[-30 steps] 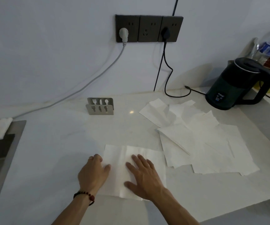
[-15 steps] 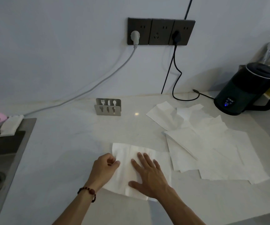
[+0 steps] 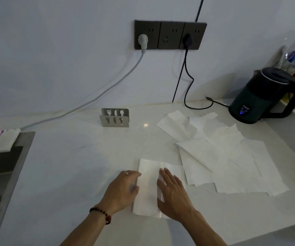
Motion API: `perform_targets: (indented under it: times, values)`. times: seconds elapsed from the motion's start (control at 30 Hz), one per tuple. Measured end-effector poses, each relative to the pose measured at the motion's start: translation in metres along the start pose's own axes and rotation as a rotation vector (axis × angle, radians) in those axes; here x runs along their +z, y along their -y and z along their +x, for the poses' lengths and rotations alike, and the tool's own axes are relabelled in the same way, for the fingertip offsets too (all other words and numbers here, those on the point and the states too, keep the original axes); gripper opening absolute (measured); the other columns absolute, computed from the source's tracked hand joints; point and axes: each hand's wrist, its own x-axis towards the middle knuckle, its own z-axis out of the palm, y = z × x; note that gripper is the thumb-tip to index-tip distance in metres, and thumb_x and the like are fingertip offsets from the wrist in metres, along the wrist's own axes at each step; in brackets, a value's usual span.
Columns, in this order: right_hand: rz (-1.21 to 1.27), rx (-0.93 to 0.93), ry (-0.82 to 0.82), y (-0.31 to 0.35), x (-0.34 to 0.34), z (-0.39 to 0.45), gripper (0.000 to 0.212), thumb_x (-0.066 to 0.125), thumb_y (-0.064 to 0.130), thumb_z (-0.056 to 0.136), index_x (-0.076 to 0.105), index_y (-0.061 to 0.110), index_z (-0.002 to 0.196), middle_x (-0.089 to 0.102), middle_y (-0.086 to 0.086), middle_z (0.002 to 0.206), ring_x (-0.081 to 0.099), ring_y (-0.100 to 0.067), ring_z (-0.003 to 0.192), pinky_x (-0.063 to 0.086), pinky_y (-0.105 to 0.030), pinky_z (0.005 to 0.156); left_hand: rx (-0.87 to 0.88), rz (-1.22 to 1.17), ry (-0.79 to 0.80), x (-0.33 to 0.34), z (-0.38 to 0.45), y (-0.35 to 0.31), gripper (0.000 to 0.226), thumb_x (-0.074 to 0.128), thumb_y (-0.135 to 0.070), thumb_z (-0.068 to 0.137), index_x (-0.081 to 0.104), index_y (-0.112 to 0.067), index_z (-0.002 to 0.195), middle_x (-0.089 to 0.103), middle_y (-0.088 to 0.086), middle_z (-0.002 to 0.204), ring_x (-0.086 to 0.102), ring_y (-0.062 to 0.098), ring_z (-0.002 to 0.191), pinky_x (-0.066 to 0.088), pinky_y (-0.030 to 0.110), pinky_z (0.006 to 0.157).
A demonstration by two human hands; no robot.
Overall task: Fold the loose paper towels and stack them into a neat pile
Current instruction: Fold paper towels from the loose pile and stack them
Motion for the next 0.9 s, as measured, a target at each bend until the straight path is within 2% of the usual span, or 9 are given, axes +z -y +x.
perform_targets:
  times: [0.1, 0.2, 0.3, 0.37, 0.57, 0.67, 0.8, 0.83, 0.9]
  values:
    - [-0.011, 0.070, -0.059, -0.006, 0.001, -0.002, 0.048, 0.076, 0.045, 0.067, 0.069, 0.020, 0.108, 0.060, -0.011, 0.133, 0.057, -0.029, 0.123, 0.048, -0.039, 0.095, 0.134, 0.170, 0.112, 0.009, 0.002, 0.003, 0.058, 0.053, -0.035, 0.096, 0.032, -0.026, 0.149, 0.025, -0.014, 0.157, 0.014, 0.005, 0.146, 0.014, 0.018, 0.116]
    - [0.068, 0.082, -0.124, -0.006, 0.003, -0.003, 0.037, 0.059, 0.036, 0.084, 0.068, 0.019, 0.115, 0.051, -0.012, 0.142, 0.048, -0.030, 0.133, 0.042, -0.039, 0.103, 0.189, 0.269, 0.147, 0.013, 0.002, 0.002, 0.063, 0.050, -0.038, 0.098, 0.023, -0.026, 0.153, 0.013, -0.014, 0.161, 0.004, 0.005, 0.148, 0.000, 0.016, 0.111]
    - [0.212, 0.162, -0.088, 0.004, -0.003, 0.000, 0.048, 0.035, 0.040, 0.099, 0.044, 0.020, 0.142, 0.023, -0.002, 0.159, 0.018, -0.019, 0.148, 0.019, -0.032, 0.117, 0.225, 0.349, 0.189, 0.014, 0.004, 0.003, 0.065, 0.048, -0.041, 0.098, 0.020, -0.025, 0.154, 0.006, -0.011, 0.162, -0.006, 0.009, 0.149, -0.008, 0.021, 0.111]
    - [0.224, 0.244, -0.128, 0.007, -0.003, 0.002, 0.058, 0.034, 0.047, 0.098, 0.029, 0.020, 0.149, 0.021, 0.001, 0.160, 0.018, -0.017, 0.147, 0.018, -0.031, 0.118, 0.256, 0.417, 0.209, 0.015, 0.007, 0.005, 0.065, 0.045, -0.044, 0.098, 0.018, -0.024, 0.154, 0.002, -0.008, 0.163, -0.013, 0.011, 0.148, -0.013, 0.027, 0.114]
    - [0.013, 0.129, 0.095, 0.007, 0.000, 0.001, 0.058, 0.041, 0.059, 0.080, 0.065, 0.028, 0.122, 0.060, 0.005, 0.134, 0.058, -0.019, 0.123, 0.054, -0.039, 0.092, 0.304, 0.458, 0.335, 0.009, 0.020, 0.005, 0.075, 0.050, -0.044, 0.096, 0.008, -0.022, 0.155, -0.005, -0.007, 0.163, -0.010, 0.007, 0.148, -0.006, 0.028, 0.117]
    - [-0.002, 0.128, 0.116, 0.002, 0.001, 0.001, 0.064, 0.036, 0.061, 0.081, 0.057, 0.028, 0.132, 0.051, 0.005, 0.144, 0.050, -0.019, 0.131, 0.043, -0.041, 0.101, 0.299, 0.465, 0.398, 0.006, 0.028, 0.008, 0.088, 0.055, -0.051, 0.091, 0.001, -0.025, 0.155, -0.012, -0.008, 0.162, -0.013, 0.007, 0.147, -0.005, 0.032, 0.119]
    - [0.072, 0.065, 0.115, -0.003, -0.002, 0.005, 0.080, 0.014, 0.062, 0.081, 0.023, 0.027, 0.152, 0.010, 0.006, 0.162, 0.005, -0.018, 0.150, 0.006, -0.038, 0.119, 0.288, 0.458, 0.401, 0.005, 0.033, 0.008, 0.092, 0.057, -0.056, 0.087, 0.002, -0.027, 0.155, -0.011, -0.010, 0.161, -0.013, 0.007, 0.148, -0.008, 0.034, 0.118]
    - [0.082, 0.073, 0.089, -0.005, -0.004, 0.004, 0.079, 0.014, 0.061, 0.081, 0.027, 0.026, 0.151, 0.015, 0.004, 0.161, 0.007, -0.018, 0.150, 0.008, -0.037, 0.119, 0.284, 0.450, 0.367, 0.006, 0.033, 0.007, 0.087, 0.054, -0.058, 0.088, 0.007, -0.027, 0.155, -0.006, -0.009, 0.162, -0.010, 0.009, 0.148, -0.008, 0.033, 0.118]
    - [0.094, 0.128, -0.019, -0.015, -0.008, 0.002, 0.067, 0.025, 0.055, 0.087, 0.048, 0.022, 0.139, 0.041, -0.001, 0.150, 0.033, -0.023, 0.143, 0.026, -0.040, 0.114, 0.297, 0.460, 0.249, 0.009, 0.039, 0.001, 0.076, 0.037, -0.063, 0.090, 0.020, -0.024, 0.153, 0.008, -0.003, 0.163, -0.002, 0.012, 0.150, -0.007, 0.030, 0.118]
